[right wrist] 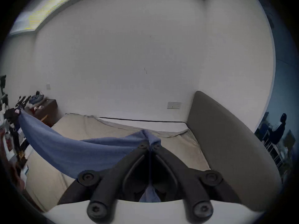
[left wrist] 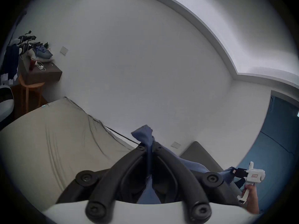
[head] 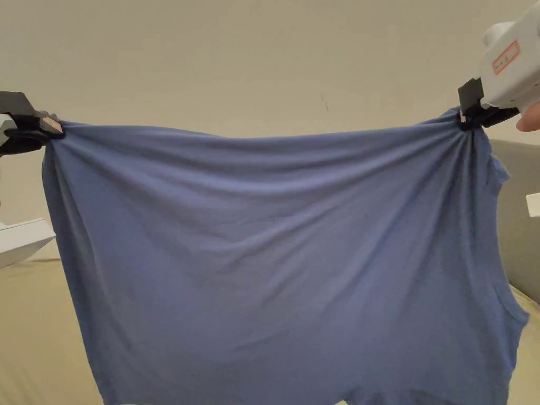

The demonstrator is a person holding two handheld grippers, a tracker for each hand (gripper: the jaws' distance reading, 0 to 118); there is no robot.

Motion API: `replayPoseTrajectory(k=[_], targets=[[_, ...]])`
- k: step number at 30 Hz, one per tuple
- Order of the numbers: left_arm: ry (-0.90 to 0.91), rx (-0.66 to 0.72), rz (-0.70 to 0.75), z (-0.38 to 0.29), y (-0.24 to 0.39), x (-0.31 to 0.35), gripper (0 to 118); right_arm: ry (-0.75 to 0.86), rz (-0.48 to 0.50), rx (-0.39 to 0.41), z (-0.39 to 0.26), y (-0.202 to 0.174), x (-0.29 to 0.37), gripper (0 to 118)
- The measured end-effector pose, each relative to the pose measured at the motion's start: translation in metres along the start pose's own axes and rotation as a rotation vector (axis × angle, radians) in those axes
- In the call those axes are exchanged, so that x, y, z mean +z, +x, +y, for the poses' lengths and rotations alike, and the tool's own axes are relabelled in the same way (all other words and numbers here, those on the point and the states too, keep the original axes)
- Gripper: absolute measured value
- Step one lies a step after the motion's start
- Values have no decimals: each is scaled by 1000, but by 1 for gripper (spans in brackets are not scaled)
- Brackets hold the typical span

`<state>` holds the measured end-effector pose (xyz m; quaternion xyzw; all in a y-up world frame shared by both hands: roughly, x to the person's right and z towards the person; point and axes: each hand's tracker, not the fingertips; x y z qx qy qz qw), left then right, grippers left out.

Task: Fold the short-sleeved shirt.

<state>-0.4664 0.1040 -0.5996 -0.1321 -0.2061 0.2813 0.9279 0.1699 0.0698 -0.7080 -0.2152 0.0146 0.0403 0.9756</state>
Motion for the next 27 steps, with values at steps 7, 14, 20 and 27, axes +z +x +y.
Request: replayPoseTrajectory(k=[7, 14, 20, 27], targets=[[-9, 45, 80, 49, -11, -44, 2, 0, -37, -36, 27, -21, -7, 3], [-8, -12, 91, 50, -26, -67, 2, 36, -30, -22, 31, -35, -24, 3], [-86, -64, 128, 0, -60, -88, 2, -62, 18, 61, -31, -43, -59, 3], [-202, -3, 112, -82, -99, -72, 2, -203, 142, 91, -146, -44, -72, 3]])
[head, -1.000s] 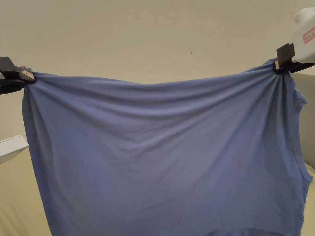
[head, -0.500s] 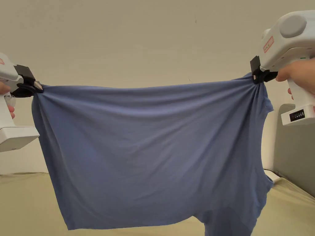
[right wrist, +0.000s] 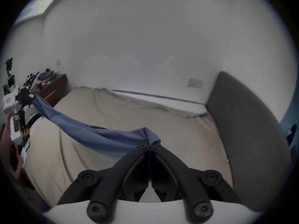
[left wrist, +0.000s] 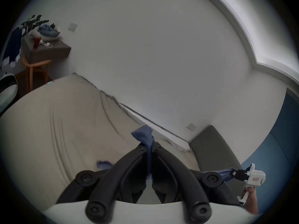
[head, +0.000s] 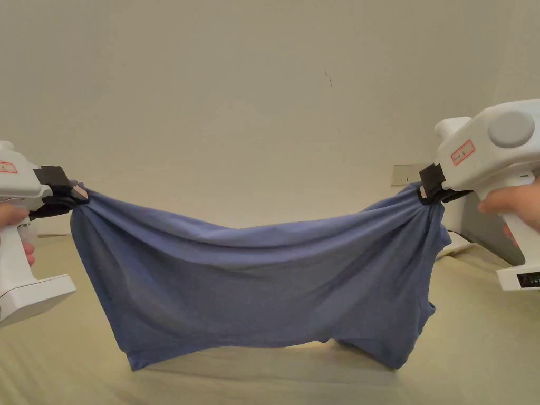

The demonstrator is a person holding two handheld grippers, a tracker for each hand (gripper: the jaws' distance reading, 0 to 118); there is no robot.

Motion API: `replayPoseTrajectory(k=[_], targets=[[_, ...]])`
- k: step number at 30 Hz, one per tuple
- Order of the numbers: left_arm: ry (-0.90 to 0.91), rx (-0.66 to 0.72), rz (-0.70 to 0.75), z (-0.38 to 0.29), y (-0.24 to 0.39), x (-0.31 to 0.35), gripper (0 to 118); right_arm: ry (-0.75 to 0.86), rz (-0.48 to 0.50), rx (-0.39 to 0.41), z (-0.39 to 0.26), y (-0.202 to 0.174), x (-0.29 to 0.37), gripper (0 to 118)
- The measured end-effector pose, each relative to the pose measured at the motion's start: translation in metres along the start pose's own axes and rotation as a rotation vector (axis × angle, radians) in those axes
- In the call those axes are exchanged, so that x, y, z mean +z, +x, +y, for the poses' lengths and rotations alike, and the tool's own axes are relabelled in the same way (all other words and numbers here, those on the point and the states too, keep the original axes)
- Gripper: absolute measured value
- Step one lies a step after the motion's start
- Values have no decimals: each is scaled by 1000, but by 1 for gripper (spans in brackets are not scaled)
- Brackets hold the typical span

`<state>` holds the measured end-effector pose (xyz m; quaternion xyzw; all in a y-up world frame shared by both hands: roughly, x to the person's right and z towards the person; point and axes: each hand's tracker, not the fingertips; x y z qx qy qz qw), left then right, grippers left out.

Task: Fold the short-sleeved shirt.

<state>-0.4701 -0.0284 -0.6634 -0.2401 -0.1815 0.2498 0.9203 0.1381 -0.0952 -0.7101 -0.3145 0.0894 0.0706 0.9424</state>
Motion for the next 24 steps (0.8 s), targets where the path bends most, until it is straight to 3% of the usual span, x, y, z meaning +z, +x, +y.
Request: replayPoseTrajectory(k=[5, 13, 18, 24], targets=[[-91, 13, -50, -63, -15, 22, 2, -63, 106, -14, -89, -7, 8, 3], [-172, 30, -78, -174, -26, 83, 2, -101, 194, -65, -232, -21, 51, 3], [-219, 110, -55, -236, -54, 120, 2, -136, 219, -127, -313, -26, 78, 3], [-275, 77, -24, -294, -57, 153, 2, -216, 206, -177, -390, -21, 96, 3]])
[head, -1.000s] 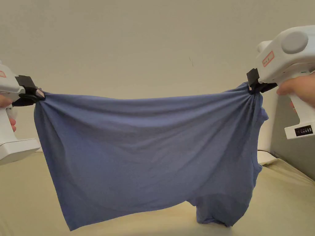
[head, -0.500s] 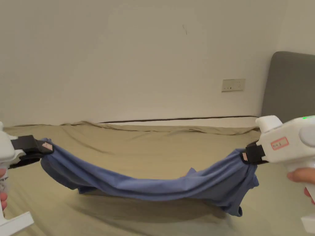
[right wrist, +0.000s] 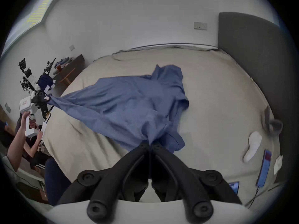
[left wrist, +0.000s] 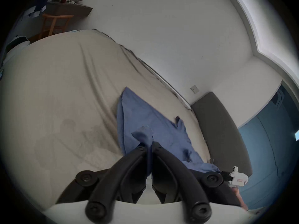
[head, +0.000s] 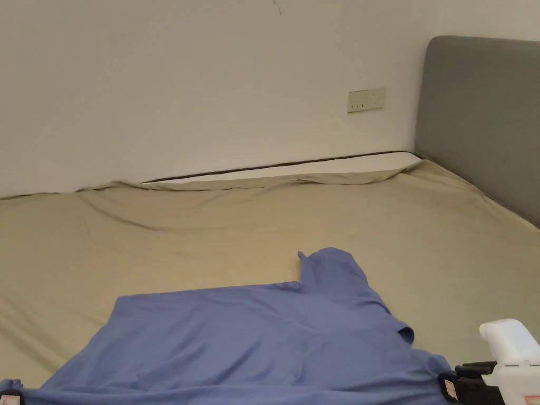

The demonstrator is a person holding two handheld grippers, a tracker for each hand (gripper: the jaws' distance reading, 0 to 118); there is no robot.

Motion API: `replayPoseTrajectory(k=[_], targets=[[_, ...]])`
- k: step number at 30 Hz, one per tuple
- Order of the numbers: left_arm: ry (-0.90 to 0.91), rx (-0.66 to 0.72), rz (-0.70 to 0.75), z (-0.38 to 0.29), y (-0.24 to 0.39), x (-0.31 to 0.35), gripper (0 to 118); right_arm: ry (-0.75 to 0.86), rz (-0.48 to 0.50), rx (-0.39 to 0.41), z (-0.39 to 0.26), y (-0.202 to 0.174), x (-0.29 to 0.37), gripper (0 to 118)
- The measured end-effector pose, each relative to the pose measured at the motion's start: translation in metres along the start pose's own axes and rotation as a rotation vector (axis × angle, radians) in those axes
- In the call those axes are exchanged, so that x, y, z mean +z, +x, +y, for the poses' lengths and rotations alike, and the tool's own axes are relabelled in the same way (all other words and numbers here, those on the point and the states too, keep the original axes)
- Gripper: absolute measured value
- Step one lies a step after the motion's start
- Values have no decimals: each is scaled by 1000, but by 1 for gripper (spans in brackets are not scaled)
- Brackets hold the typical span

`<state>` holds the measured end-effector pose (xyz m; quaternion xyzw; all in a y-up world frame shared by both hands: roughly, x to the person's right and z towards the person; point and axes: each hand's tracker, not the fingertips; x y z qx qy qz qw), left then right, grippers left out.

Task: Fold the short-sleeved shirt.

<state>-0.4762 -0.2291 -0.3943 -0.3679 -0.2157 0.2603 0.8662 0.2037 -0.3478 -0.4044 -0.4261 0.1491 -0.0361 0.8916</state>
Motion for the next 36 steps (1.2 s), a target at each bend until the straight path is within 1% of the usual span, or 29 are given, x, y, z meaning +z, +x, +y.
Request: replayPoseTrajectory(k=[3, 5, 9, 12, 14, 16, 20, 22, 24, 25, 26, 28, 30, 31, 33, 34, 35, 36], targets=[[-53, 0, 34, -20, -7, -3, 2, -45, 1, -48, -22, 10, -3, 3], [-75, -7, 56, -33, -11, -5, 2, -64, -16, -42, -36, 12, -5, 3], [-196, -62, 106, -55, -14, -21, 2, -161, -44, -80, -61, 15, -11, 3], [-268, -108, 149, -70, -12, -36, 2, -242, -73, -60, -79, 14, -19, 3], [-318, -116, 159, -74, -20, -44, 2, -282, -90, -45, -88, 14, -26, 3], [-361, -148, 196, -80, -20, -57, 2, -313, -94, -50, -99, 19, -38, 3], [-466, -246, 283, -95, -30, -88, 2, -368, -122, -29, -111, 23, -57, 3], [-502, -287, 331, -104, -35, -102, 2, -395, -116, -41, -113, 28, -66, 3], [-533, -264, 343, -106, -45, -114, 2, -424, -120, -38, -116, 32, -76, 3], [-546, -225, 310, -108, -51, -116, 2, -431, -119, -29, -118, 32, -80, 3], [-542, -235, 324, -110, -51, -119, 2, -430, -120, -28, -117, 32, -83, 3], [-546, -337, 343, -120, -39, -128, 2, -434, -123, -29, -115, 30, -83, 3], [-542, -376, 368, -122, -30, -135, 3, -434, -129, -31, -117, 29, -83, 3], [-533, -360, 371, -122, -30, -135, 6, -426, -135, -30, -120, 27, -84, 3], [-486, -239, 385, -110, -37, -129, 17, -401, -151, -15, -121, 23, -80, 6], [-487, -171, 382, -101, -39, -126, 29, -398, -151, -5, -118, 21, -77, 9], [-501, -118, 352, -89, -38, -120, 58, -403, -152, -6, -112, 20, -71, 19], [-514, -104, 340, -81, -28, -111, 93, -419, -120, -50, -103, 20, -60, 66]])
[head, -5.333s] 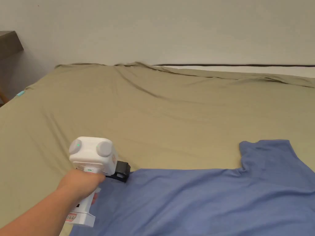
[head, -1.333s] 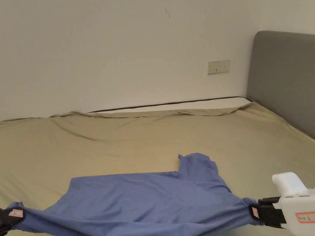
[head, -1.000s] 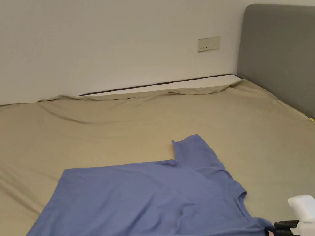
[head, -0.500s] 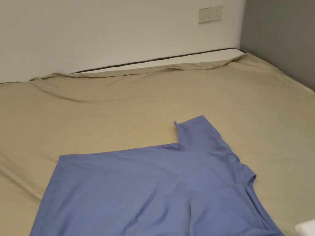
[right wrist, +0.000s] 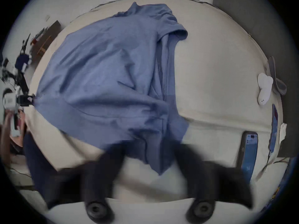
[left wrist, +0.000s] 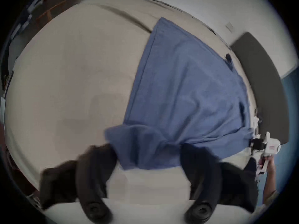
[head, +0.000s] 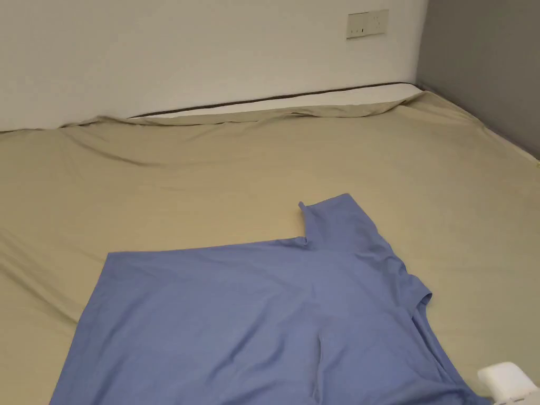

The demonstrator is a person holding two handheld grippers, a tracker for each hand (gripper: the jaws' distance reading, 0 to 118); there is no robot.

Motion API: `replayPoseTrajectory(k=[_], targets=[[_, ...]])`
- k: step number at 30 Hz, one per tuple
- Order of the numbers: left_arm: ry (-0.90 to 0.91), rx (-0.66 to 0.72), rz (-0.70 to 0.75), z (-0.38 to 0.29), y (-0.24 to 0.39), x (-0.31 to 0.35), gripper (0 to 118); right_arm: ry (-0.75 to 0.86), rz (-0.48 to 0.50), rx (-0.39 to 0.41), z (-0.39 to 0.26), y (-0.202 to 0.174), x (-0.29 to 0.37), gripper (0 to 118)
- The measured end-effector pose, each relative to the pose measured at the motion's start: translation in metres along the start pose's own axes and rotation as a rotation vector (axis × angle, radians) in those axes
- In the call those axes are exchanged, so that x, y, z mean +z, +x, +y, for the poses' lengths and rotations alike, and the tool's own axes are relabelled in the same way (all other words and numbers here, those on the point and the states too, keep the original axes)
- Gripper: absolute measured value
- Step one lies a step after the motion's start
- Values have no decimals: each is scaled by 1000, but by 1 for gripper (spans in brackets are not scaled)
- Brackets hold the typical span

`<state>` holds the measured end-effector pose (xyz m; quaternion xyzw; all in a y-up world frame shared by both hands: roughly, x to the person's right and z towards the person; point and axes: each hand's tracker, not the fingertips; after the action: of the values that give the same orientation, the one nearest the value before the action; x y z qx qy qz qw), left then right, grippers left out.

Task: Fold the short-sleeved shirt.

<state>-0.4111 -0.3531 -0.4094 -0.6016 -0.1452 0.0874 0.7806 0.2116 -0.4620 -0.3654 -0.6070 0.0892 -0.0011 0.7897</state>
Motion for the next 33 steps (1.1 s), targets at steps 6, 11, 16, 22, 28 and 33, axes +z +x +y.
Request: replayPoseTrajectory(k=[6, 11, 16, 22, 28, 33], targets=[[694, -64, -157, -105, 71, 165, 95, 469, 161, -95, 21, -13, 138, 117], [725, 23, 61, -145, 130, 159, 92, 635, 239, -93, -21, -60, 166, 109], [488, 20, 29, -149, 116, 108, 0, 646, 193, -16, -42, -100, 141, 3], [492, -25, 118, -126, 100, 98, 0, 622, 201, 120, -41, -112, 144, 3], [399, -126, 225, -93, 94, 50, 0, 575, 274, 53, -37, -108, 135, 3], [374, -143, 284, -72, 84, 20, 2, 534, 255, 73, -34, -114, 124, 3]])
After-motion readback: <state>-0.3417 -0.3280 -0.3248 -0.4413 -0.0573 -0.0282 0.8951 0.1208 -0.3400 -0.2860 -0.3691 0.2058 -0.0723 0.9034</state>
